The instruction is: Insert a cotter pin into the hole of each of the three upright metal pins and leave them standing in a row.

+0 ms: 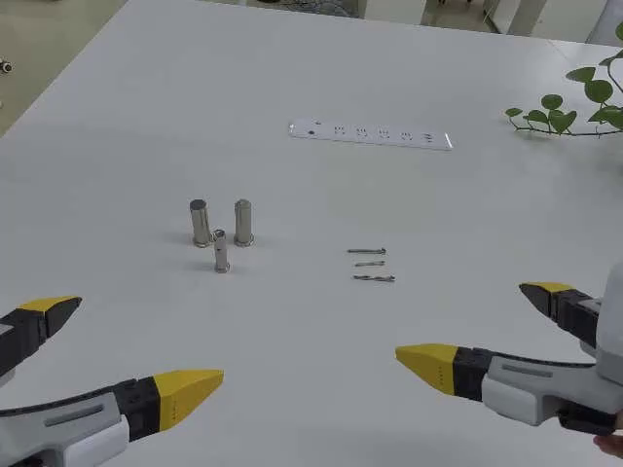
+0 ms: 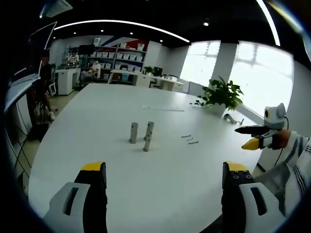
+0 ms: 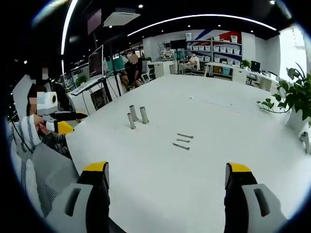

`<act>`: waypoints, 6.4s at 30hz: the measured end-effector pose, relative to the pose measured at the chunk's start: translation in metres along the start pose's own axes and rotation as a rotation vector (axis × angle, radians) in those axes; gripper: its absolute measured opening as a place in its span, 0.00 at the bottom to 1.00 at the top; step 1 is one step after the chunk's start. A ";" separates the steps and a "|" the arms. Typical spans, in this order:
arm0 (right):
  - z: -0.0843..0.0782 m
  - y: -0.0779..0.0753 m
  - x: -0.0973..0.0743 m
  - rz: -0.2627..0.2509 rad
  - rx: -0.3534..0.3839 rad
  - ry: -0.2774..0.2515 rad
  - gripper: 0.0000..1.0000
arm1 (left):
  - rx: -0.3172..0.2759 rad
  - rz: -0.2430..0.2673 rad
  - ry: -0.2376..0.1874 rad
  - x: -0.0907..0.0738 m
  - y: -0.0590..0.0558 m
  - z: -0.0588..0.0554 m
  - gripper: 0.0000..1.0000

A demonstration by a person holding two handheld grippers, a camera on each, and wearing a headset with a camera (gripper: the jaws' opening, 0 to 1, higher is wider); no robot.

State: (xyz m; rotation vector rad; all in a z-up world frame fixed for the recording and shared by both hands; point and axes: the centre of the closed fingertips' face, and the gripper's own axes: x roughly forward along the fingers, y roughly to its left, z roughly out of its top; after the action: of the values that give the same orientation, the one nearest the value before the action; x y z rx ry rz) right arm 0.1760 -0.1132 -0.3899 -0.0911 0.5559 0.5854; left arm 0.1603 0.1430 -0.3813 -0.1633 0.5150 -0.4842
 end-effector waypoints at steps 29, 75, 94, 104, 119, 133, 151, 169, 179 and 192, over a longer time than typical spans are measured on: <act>-0.005 -0.003 -0.006 -0.013 0.018 0.011 0.98 | 0.006 -0.022 0.027 0.004 -0.003 0.000 0.98; -0.011 -0.007 -0.008 -0.036 0.039 0.051 0.97 | 0.147 -0.133 0.060 0.061 -0.005 0.038 0.94; -0.013 -0.007 -0.011 -0.055 0.053 0.058 0.96 | 0.208 -0.149 0.123 0.087 0.007 0.039 0.89; -0.017 -0.008 -0.014 -0.069 0.062 0.063 0.96 | 0.227 -0.145 0.171 0.099 0.015 0.026 0.82; -0.025 -0.014 -0.018 -0.104 0.089 0.081 0.96 | 0.207 -0.123 0.160 0.121 0.029 0.032 0.58; -0.031 -0.016 -0.019 -0.126 0.107 0.100 0.95 | 0.176 -0.082 0.238 0.145 0.044 0.014 0.40; -0.036 -0.020 -0.020 -0.152 0.150 0.091 0.95 | 0.128 -0.058 0.252 0.168 0.045 0.008 0.23; -0.036 -0.018 -0.022 -0.154 0.157 0.086 0.94 | 0.149 -0.033 0.238 0.170 0.049 0.005 0.07; -0.033 -0.016 -0.023 -0.153 0.149 0.077 0.94 | 0.184 -0.036 0.235 0.167 0.050 0.007 0.05; -0.027 -0.012 -0.025 -0.144 0.139 0.058 0.94 | 0.297 -0.053 0.173 0.149 0.037 0.026 0.05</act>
State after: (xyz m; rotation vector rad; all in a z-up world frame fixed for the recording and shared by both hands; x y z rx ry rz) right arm 0.1529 -0.1419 -0.4008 -0.0165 0.6392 0.4033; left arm 0.3022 0.1042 -0.4333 0.1514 0.6023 -0.6236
